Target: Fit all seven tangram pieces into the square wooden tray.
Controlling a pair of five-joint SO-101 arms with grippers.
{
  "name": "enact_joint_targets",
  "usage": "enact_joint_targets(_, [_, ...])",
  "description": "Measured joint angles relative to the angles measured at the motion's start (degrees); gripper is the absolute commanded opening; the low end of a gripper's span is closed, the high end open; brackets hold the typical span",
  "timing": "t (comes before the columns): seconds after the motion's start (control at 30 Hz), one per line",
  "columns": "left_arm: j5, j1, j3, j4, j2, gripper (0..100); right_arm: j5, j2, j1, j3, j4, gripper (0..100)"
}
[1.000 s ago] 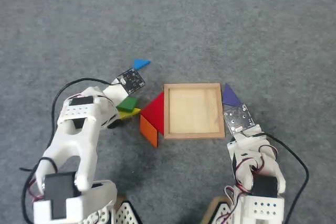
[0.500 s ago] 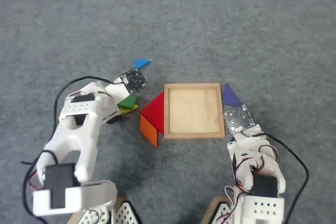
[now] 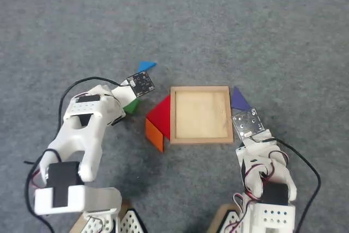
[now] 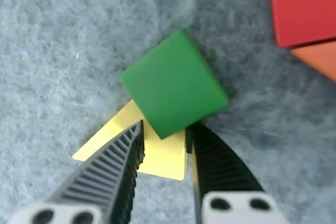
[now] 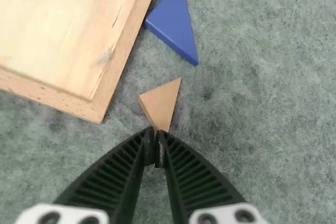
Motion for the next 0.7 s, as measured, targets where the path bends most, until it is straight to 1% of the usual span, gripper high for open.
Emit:
enact_joint_targets(0.17, [0.0, 0.0, 0.0, 0.2, 0.2, 11, 0.0, 0.0, 0.0, 0.0, 0.0, 0.9])
enact_joint_targets(0.37, [6.7, -0.4, -1.2, 4.8, 0.2, 5, 0.0, 0.0, 0.0, 0.0, 0.0, 0.9])
enact_joint_targets(0.47, [12.4, -2.0, -3.3, 8.4, 0.3, 5, 0.0, 0.0, 0.0, 0.0, 0.0, 0.9])
enact_joint_targets(0.6, [23.2, -4.8, -8.4, 15.4, 0.4, 5, 0.0, 0.0, 0.0, 0.0, 0.0, 0.9])
enact_joint_targets(0.67, [29.4, -5.0, -12.4, 20.7, 0.4, 8, 0.0, 0.0, 0.0, 0.0, 0.0, 0.9])
enact_joint_targets(0.7, [31.9, -4.9, -14.4, 23.5, 0.4, 11, 0.0, 0.0, 0.0, 0.0, 0.0, 0.9])
